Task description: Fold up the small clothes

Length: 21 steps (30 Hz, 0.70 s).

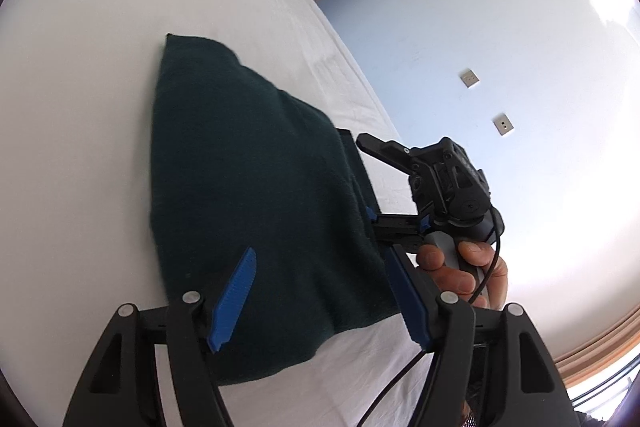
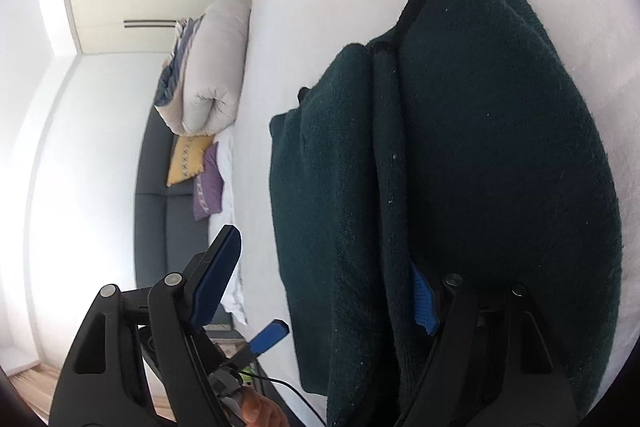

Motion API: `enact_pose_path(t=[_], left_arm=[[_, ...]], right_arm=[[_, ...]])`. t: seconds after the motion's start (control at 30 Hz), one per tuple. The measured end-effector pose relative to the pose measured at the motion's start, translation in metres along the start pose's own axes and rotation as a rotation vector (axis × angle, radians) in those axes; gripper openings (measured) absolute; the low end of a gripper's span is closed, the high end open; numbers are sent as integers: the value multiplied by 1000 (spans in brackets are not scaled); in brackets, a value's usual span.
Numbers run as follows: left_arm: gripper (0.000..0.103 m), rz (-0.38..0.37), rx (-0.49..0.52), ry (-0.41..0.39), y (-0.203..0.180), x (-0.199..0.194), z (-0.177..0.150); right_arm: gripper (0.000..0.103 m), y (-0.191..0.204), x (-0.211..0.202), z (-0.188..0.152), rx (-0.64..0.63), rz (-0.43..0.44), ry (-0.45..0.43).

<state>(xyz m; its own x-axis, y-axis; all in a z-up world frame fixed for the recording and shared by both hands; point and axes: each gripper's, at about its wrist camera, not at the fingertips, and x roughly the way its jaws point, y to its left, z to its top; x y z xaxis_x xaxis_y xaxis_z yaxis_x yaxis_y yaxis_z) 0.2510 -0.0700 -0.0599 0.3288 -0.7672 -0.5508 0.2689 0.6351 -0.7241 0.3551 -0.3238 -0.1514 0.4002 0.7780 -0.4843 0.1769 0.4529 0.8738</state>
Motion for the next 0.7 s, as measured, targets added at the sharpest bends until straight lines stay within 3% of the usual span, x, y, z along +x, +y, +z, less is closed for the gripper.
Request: enact_pose_path(t=[0.07,0.17,0.23,0.37,0.5,0.7], left_arm=[[69,-1,-41,-1,16,-3,-3],[69,-3,-47,-7,21,-3,-2],[69,8,-24,-5,18,-2,-2],[69,18,-3,10,7,9,-3],[69,20,18,30,5,12,-5],[69,9,55,53,-9,17,-11]], right_arm=[[69,12,8,-2,-55,-98,17],[51,30,22,-7,-136,-229,51],[19,37,26,-12,-202,-342,66],[13,40,13,-15,-269,-428,46],[12,39,-8,-5,-258,-407,-10],[12,18,-38,5,-222,-404,-25]])
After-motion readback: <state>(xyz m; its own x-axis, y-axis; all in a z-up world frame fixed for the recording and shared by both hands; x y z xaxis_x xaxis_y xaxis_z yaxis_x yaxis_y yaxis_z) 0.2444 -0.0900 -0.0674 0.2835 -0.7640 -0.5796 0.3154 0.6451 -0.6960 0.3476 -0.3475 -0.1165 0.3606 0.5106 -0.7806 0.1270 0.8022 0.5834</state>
